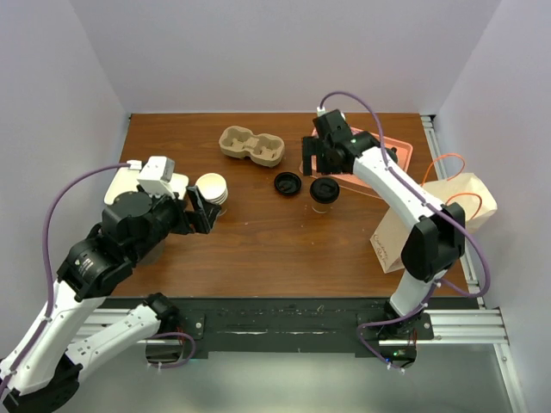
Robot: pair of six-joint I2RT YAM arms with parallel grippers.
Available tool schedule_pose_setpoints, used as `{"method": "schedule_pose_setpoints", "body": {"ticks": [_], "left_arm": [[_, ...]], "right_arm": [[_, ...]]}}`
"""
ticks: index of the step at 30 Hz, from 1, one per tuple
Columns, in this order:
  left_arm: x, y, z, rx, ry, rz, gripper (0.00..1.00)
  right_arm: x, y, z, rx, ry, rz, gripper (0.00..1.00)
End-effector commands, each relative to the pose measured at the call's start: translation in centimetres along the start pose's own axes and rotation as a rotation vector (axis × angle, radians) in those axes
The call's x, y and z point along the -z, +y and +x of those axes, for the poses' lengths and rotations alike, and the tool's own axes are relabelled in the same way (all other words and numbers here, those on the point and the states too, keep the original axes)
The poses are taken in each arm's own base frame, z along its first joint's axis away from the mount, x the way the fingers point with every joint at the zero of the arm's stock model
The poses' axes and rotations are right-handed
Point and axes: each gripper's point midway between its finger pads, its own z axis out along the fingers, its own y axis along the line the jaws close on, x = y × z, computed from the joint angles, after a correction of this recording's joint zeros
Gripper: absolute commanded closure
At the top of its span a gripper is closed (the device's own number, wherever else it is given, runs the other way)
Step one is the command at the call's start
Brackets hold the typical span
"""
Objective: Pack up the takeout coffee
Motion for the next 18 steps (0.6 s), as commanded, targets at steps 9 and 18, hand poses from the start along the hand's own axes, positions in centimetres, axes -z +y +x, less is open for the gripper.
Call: {"method": "schedule_pose_setpoints", "body": {"ticks": [9,18], "left_arm": [[-1.5,-4.1,-0.2,0.022,0.031,0.184,0.00],[-1.6,-4.3,0.5,0.040,0.069,0.193,0.01]], "right_arm": [[16.8,-8.0,-1.2,0.043,-0.004,0.180,0.10],[23.0,-12.8,0.9,0.085,-0.123,0.250,0.24]]}}
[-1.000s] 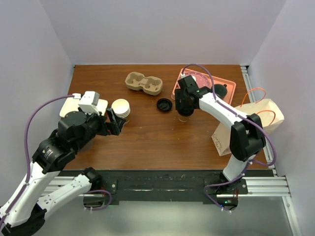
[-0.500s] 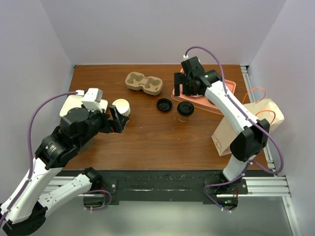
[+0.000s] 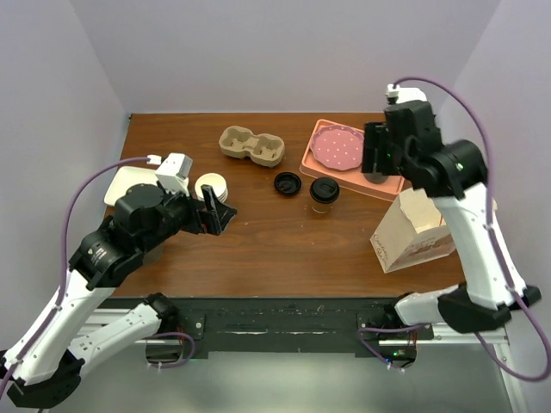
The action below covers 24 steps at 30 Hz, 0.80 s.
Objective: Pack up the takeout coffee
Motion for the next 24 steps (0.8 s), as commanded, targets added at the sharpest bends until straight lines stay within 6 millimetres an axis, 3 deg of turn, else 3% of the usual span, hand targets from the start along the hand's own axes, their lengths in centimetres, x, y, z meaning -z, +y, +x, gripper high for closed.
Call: {"method": "schedule_pose_setpoints", "body": {"ticks": [1,7,15,19,24], "left_arm": [[-0.3,-1.2,-0.5,0.031,-0.013,0.056,0.01],[-0.9,-2.3,-1.4,0.057,0.002,0.075,0.01],[-1.5,-1.9,-1.3,0.008,0.032,0.051,0.01],[-1.4,-1.9,-1.4,-0.008,0.027,0.051,0.01],[-1.3,-1.7,-1.3,-0.036,0.028,0.049,0.01]], "right_arm": [[1.1,-5.1,4.9,0.184,0.136,0.178,0.24],[2.2,-6.3,5.7,0.137,0.112,0.189,0.27],[0.2,-5.2,9.3,0.056,0.229,0.180,0.33],[-0.4,-5.4,11.3,0.050,0.282,0.204,0.43],[-0.4,-5.9,12.0,0.037,0.287,0.231,0.59]]}}
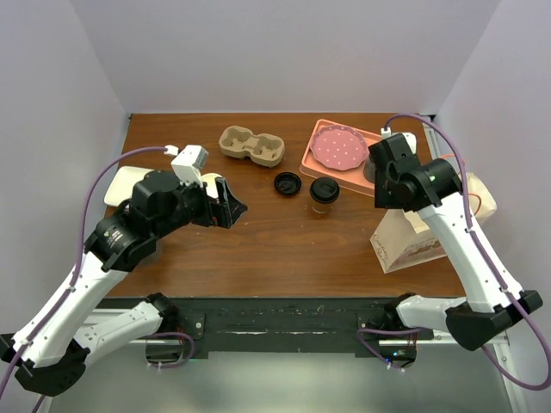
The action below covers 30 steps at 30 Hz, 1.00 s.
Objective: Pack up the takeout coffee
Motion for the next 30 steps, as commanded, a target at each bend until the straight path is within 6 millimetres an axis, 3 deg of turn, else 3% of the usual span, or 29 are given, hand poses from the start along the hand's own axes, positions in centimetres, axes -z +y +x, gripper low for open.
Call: {"method": "schedule_pose_setpoints", "body": {"ticks": [1,6,9,21,22,28,30], "left_arm": [[0.9,-0.5,-1.3,-0.044,-0.040,0.024,0.01],[1.0,-0.4,-1.3,-0.057,-0.042,0.023,0.00],[1.3,-0.4,-1.3,-0.072,-0.046,0.026,0.00],[2.1,1.0,-2.0,-0.102,-0.082,-0.046,0.00],[2.2,1.1,-2.0,-0.100,-0.088,-0.054,0.00],[2.3,1.3,-2.7,-0.097,-0.107,-0.077,0.00],[2.4,1.5,-2.9,-0.092,-0.114,-0.089,0.00]], "right_arm": [[1.0,-1.9,2.3,-0.009,0.057,0.048,0.64],[1.4,-1.4,2.2,-0.018,0.057,0.014,0.83],[1.7,-1.3,1.9,-0.018,0.056,-0.002,1.00],[4.9,4.4,2.8,-0.191,0.157,-0.334,1.00],[5.2,4.6,2.6,-0.208,0.149,-0.351,1.00],[6.8,10.2,0.8,-0.389,0.152,-0.628,1.00],[7.9,11.9,-1.4,-0.480,0.098,-0.728,1.00]]}}
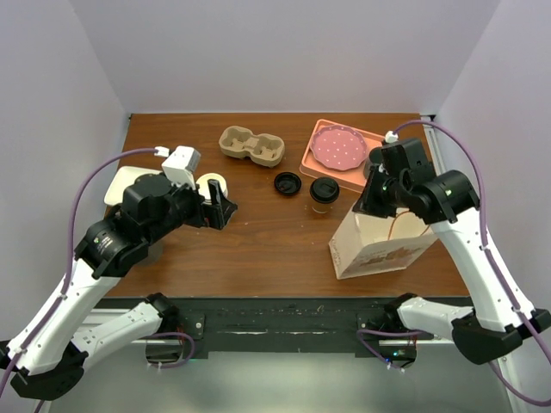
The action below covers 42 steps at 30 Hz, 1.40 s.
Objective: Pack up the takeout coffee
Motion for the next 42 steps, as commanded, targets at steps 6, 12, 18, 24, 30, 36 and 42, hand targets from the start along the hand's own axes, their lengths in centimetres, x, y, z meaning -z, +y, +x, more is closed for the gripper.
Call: {"method": "schedule_pose_setpoints", "body": {"ticks": [6,12,18,24,30,36,42], "left_arm": [[0.7,0.3,-2.1,0.011,-0.074,-0.035,0.00],[0.4,1.1,-1.7,0.059,-0.061,-0.084,0.02],[0.1,2.4,-1.1,0.101,-0.063,-0.155,0.03],[0.0,3.5,-1.9,0.151,-0.062,-0.257,0.05],[-0.1,4.6,-2.8,0.137,-0.050,-0.357,0.06],[-2.0,5.0,-4.5,0.093,-0.050,-0.430,0.10],[-9.6,5.2,-8.5,-0.063,0.001,-0.488,0.13]], "right_arm": [[0.0,12.7,-1.5,-0.195,-0.047,-0.441,1.00],[-1.9,19.7,-0.9,-0.176,-0.053,-0.550,0.97],[-4.8,21.8,-1.4,-0.113,-0.071,-0.512,0.95],[-3.5,22.8,-2.3,-0.069,-0.099,-0.552,0.58],[-0.3,24.8,-2.7,0.101,-0.087,-0.653,0.40],[1.5,24.6,-2.5,0.299,-0.090,-0.681,0.39],[3.0,21.7,-4.5,0.403,-0.228,-0.571,0.39]]}}
